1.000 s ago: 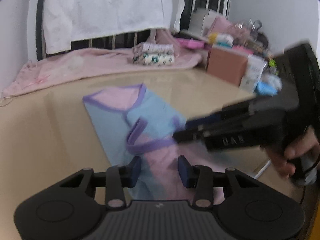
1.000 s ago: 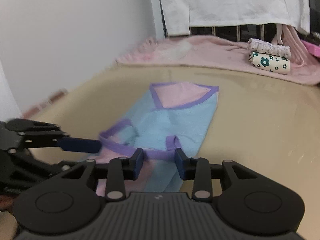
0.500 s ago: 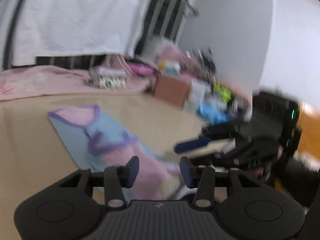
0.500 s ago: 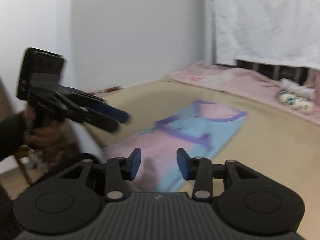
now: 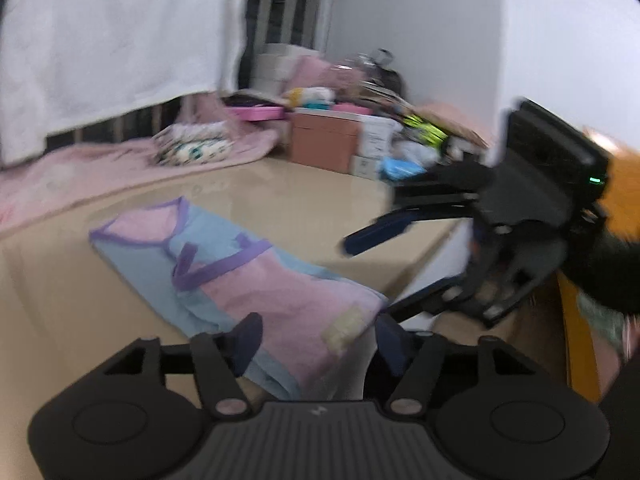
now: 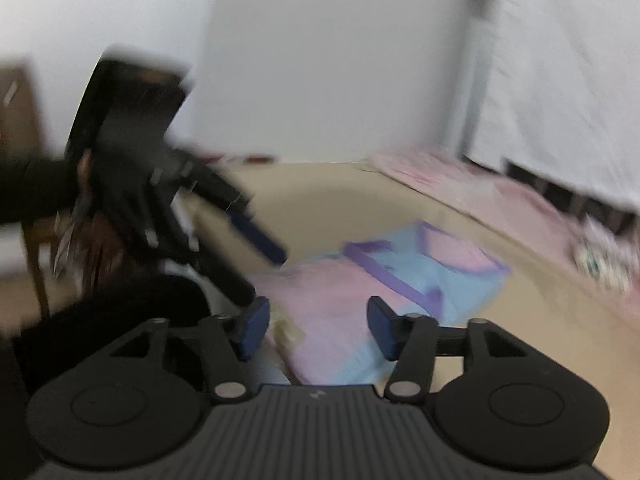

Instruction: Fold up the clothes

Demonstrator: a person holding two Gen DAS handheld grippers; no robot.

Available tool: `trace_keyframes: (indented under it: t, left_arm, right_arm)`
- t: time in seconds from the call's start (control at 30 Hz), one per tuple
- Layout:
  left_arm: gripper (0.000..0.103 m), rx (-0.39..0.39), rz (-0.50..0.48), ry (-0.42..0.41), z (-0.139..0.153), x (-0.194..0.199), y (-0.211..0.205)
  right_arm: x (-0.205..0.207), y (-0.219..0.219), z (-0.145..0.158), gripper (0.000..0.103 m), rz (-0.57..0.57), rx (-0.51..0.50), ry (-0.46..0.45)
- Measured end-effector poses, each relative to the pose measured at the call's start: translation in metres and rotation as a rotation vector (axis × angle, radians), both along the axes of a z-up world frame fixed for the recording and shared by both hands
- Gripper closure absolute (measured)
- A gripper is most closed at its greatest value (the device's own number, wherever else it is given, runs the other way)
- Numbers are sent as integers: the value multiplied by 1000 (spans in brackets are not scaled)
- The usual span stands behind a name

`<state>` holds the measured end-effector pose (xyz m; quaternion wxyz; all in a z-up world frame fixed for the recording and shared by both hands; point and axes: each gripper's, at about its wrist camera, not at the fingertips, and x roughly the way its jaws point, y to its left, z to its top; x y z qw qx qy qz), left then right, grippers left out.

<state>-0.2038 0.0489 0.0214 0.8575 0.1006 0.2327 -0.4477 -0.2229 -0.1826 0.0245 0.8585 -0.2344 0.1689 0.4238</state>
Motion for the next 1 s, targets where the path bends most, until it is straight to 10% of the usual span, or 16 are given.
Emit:
trace_keyframes:
  t: [0.17,0.23,0.4,0.73,0.87,0.93,0.97,1.0]
  left_arm:
    - [32,171,31,-137,-8,-11,-13]
    - [32,237,61,-210,-14,-14,-21]
    - [31,288,-3,-400,-23,-27,-38]
    - [33,360,-108,-590,-42,-26,-58]
    - [88,384,-208,-514,-41,-16,-63]
    - [87,370,-235,-434,-38,-8,-62]
    - [88,353,-231,-391,-35,-1,-61]
    - [88,329,-221,-328,-31,8,-59]
  right_arm:
    - [9,24,-26,48,120,-233,-103]
    - [15,29,-31,65,130,-300,-132]
    - [44,19,-7,90,132,-156,105]
    - [51,-6,21,90,229,-47,268]
    - [54,-9,24,90,258,-29,325]
    - [56,-12,27,88,232,-12,315]
    - [56,-15,27,80,206,-6,294]
    - [57,-17,27,50,181,-1,274]
